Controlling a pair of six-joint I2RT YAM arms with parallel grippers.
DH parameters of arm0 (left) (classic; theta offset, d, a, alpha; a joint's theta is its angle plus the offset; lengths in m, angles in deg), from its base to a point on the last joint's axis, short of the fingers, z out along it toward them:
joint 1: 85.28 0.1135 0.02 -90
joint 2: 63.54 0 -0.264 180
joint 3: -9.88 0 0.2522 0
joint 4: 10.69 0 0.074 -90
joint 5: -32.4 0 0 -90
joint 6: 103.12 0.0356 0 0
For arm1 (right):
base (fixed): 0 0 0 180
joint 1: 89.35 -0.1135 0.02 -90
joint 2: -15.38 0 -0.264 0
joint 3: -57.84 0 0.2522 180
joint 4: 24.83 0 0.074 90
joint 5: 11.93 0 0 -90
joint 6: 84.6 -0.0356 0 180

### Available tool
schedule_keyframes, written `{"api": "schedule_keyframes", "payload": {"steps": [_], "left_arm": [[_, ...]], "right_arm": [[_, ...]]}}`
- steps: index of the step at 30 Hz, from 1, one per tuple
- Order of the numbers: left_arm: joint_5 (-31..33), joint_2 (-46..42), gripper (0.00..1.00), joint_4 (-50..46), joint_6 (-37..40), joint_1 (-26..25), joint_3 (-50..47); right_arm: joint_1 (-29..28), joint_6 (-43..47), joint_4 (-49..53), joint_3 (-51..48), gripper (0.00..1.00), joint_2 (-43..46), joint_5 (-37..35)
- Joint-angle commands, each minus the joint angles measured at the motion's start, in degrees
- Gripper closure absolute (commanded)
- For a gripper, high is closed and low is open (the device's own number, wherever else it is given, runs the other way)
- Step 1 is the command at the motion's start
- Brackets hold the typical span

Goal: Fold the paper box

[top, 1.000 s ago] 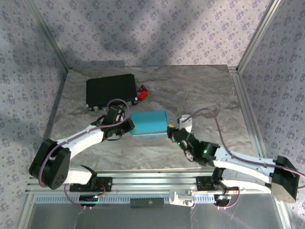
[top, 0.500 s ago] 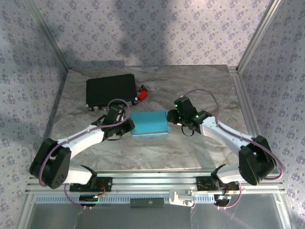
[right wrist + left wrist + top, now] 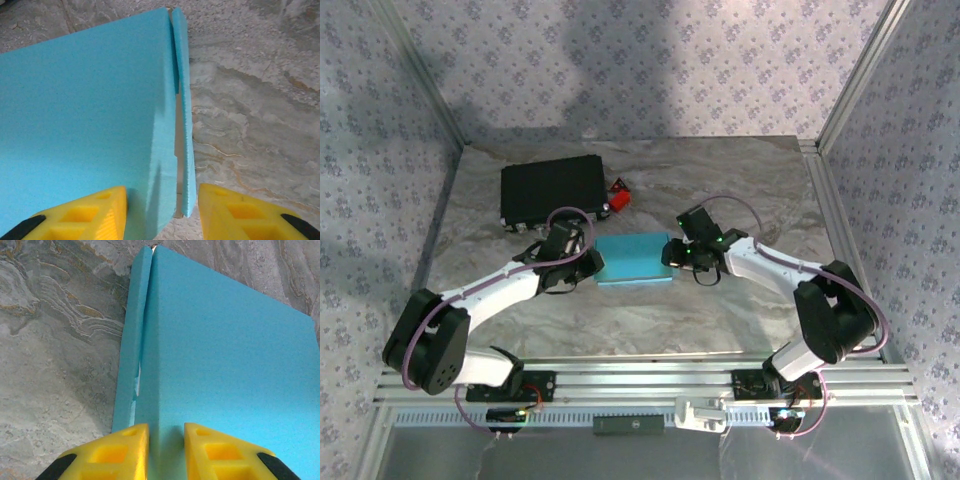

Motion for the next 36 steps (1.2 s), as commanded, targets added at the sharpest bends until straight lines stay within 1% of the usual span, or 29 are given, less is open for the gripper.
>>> {"api": "schedule_keyframes", "payload": {"steps": [1,12,19,22,28,33,36], "left_arm": [[0.16,1.24,0.76,-1.25,0.02,-0.58,0.96],[-0.79,1.54,0.76,1.70,-1.34,-1.00,-0.41],[-1.01,3.26,0.77,4.70,-2.42,-2.26,-1.91],[-0.71,3.95,0.77,5.35,-2.53,-2.52,-2.63],[-0.07,4.39,0.82,5.89,-2.35,-2.88,-3.52],[1.93,4.33,0.82,3.66,-1.58,-3.67,-2.91],[3.99,3.90,0.78,1.75,-1.06,-4.51,-2.51]], "right_arm": [[0.35,-1.20,-2.71,0.08,0.59,-0.48,3.18],[0.88,-3.76,-5.47,-1.93,0.71,-0.48,5.12],[1.33,-5.46,-8.39,-4.05,0.77,-1.45,6.08],[1.39,-5.45,-8.30,-4.23,0.80,-1.84,5.41],[1.56,-5.03,-7.96,-4.51,0.86,-3.12,4.22],[1.43,-4.38,-6.53,-4.50,0.88,-4.23,1.79],[1.09,-3.74,-5.07,-4.32,0.88,-4.49,-0.45]]}}
